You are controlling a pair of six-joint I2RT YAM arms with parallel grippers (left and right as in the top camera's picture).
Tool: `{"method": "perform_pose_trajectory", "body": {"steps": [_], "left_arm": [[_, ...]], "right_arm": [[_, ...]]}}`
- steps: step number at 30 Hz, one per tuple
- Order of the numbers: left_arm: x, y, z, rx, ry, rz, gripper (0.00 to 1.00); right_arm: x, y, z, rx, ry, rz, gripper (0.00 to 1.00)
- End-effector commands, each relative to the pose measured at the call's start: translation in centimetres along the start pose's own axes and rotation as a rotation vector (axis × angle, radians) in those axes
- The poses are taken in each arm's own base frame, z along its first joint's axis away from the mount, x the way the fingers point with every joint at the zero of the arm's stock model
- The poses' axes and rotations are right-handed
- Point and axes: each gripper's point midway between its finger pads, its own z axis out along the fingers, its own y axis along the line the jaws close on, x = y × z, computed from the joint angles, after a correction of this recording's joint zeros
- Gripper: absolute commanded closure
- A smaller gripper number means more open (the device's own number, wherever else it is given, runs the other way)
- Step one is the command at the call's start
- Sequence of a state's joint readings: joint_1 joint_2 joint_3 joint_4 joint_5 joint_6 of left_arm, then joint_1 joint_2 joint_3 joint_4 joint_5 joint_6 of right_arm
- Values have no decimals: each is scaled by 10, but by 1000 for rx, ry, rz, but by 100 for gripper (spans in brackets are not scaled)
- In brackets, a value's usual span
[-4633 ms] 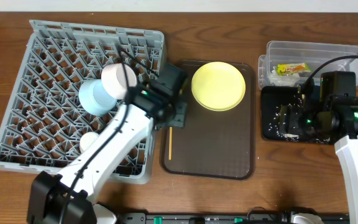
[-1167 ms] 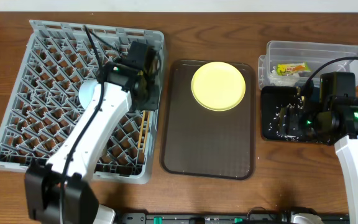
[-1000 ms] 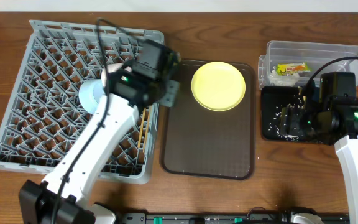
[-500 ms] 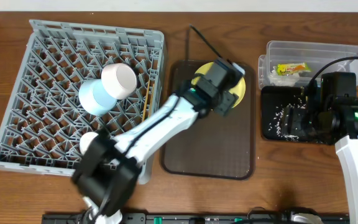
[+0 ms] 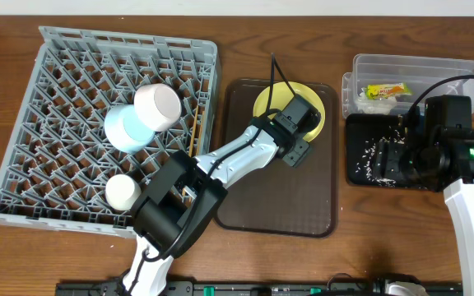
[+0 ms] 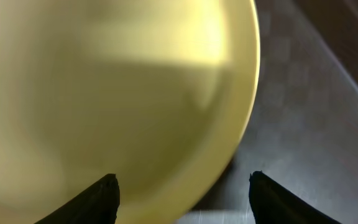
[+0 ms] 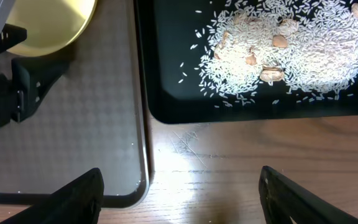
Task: Sort waste into correct bins and load items into the dishwasher
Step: 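Reach the left gripper to the yellow plate and grasp its rim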
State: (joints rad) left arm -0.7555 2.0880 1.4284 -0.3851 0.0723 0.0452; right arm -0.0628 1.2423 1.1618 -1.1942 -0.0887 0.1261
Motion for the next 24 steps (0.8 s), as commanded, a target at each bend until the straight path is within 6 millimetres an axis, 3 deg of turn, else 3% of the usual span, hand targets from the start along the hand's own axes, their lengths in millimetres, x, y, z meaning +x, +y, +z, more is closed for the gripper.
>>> {"method": "perform_pose_trajectory", "body": {"steps": [1,5,9,10,17,20,24], "left_arm": [[21,1,2,-4,85,-19,38],[54,-10,-3,62,222,-29,43],[76,-26,-11,153,319,-49,59],[79,-28,-13,165,332,-52,60],[83,-31,-14,173,351,-60,60],[82,-32,-14,174,345,-58,74],[81,-32,-14,174,342,-57,81]], "right_arm": [[-1,-3,-2,10,-9,6,22],[-1,-3,-2,10,-8,3,22],[0,-3,-2,10,-7,3,23],[0,-3,-2,10,-7,3,23],[-1,-3,-2,10,-8,3,23],[0,-3,-2,10,-7,4,23],[-1,-3,-2,10,-8,3,23]]}}
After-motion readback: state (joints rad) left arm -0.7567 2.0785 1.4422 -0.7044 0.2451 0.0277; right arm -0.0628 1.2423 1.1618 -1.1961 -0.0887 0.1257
